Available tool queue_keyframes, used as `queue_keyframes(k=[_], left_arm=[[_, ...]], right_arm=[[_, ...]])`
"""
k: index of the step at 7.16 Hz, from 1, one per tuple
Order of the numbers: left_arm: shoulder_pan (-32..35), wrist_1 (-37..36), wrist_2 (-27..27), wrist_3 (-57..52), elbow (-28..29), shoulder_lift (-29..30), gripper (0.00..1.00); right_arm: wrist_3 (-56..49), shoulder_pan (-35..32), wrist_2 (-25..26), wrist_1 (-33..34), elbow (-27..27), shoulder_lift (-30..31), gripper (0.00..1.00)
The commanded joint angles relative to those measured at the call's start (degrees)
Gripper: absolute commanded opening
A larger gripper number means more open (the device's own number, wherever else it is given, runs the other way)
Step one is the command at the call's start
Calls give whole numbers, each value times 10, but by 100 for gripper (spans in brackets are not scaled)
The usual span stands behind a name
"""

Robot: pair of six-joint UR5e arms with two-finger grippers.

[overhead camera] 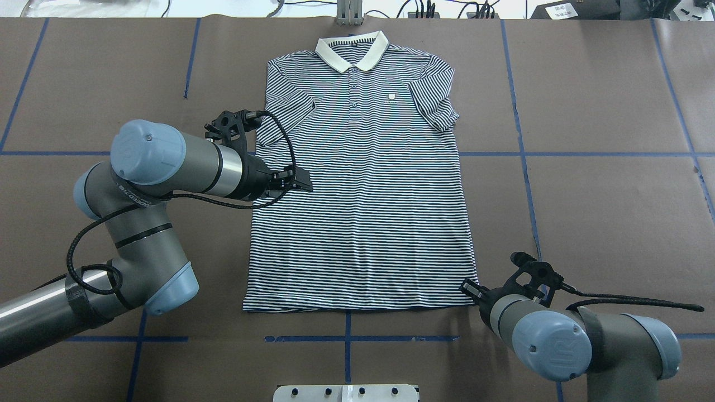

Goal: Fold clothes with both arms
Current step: 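Lower both grippers to the hem corners nearest the robot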

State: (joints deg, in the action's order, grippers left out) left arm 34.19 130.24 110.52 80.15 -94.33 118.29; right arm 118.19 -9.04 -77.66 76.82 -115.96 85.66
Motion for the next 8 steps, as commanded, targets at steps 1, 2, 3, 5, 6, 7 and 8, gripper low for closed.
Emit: queue_keyframes(k=[1,2,3,5,6,7,8], left_arm=[[0,-1,0,2,-2,0,77],[0,0,0,4,-2,0,77],[0,-1,0,4,-2,0,77],[0,-1,-1,18,-3,4,77],[0,-1,-5,56,-11,3,77],[-20,-2,-43,114,-21,1,77],[-79,-36,-124,136,-50,-25,77]], right_arm=[[1,8,0,0,-9,-1,0],[0,7,0,0,-21,-1,0],[0,7,0,0,-20,-1,0],[0,4,0,0,-27,0,0],[0,3,0,0,-35,0,0],[0,3,0,1,-38,1,0],[-1,3,0,28,-54,2,0]])
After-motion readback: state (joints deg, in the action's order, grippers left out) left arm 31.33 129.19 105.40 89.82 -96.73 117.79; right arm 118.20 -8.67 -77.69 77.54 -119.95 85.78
